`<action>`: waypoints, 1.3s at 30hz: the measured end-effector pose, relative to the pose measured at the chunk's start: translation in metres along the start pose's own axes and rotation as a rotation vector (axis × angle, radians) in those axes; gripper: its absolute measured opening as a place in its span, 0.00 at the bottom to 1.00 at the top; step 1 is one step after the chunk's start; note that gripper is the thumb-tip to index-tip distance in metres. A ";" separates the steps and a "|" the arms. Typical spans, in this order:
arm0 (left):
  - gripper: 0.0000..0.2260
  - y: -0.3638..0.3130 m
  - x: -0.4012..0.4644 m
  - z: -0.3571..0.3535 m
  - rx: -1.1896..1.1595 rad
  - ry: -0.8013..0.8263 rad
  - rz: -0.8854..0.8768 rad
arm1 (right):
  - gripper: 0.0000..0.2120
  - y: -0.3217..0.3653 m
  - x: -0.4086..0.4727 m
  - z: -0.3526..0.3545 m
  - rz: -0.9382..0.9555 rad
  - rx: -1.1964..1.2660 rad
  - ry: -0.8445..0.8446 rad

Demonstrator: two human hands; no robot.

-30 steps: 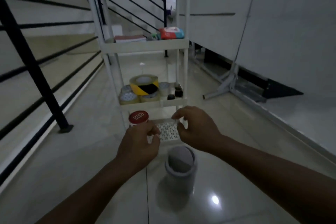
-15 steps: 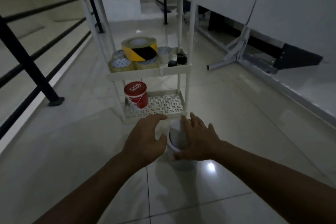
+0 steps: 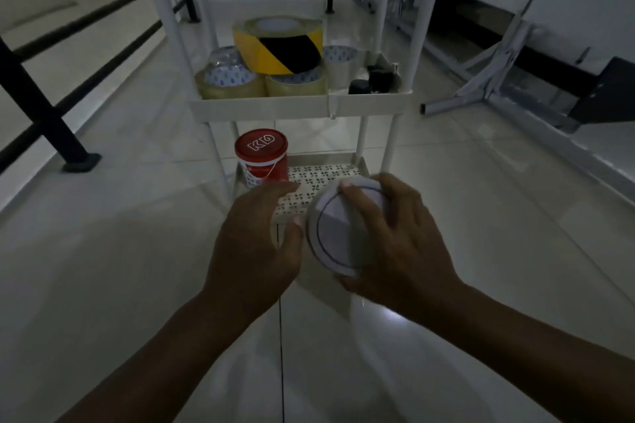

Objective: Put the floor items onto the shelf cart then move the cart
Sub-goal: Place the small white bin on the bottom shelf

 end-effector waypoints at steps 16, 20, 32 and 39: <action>0.24 0.069 0.040 -0.038 0.134 0.077 -0.036 | 0.55 -0.091 0.139 -0.124 -0.453 -0.076 0.282; 0.25 0.069 0.043 -0.040 0.113 0.082 -0.043 | 0.58 -0.089 0.138 -0.119 -0.407 -0.126 0.328; 0.15 0.041 0.055 0.048 -0.037 -0.367 0.032 | 0.32 -0.053 0.086 0.012 -0.280 0.392 -0.491; 0.29 0.041 0.124 0.079 -0.645 -0.303 0.436 | 0.29 -0.091 0.131 0.030 -0.785 0.932 -0.240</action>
Point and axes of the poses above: each hand's wrist, its own x-axis towards the middle knuckle, its own z-axis out of the back of the hand, y = z × x, the point moved 4 cm from there along x, towards the middle knuckle, and after that the axes turned 1 degree about y, right-handed, at the moved point
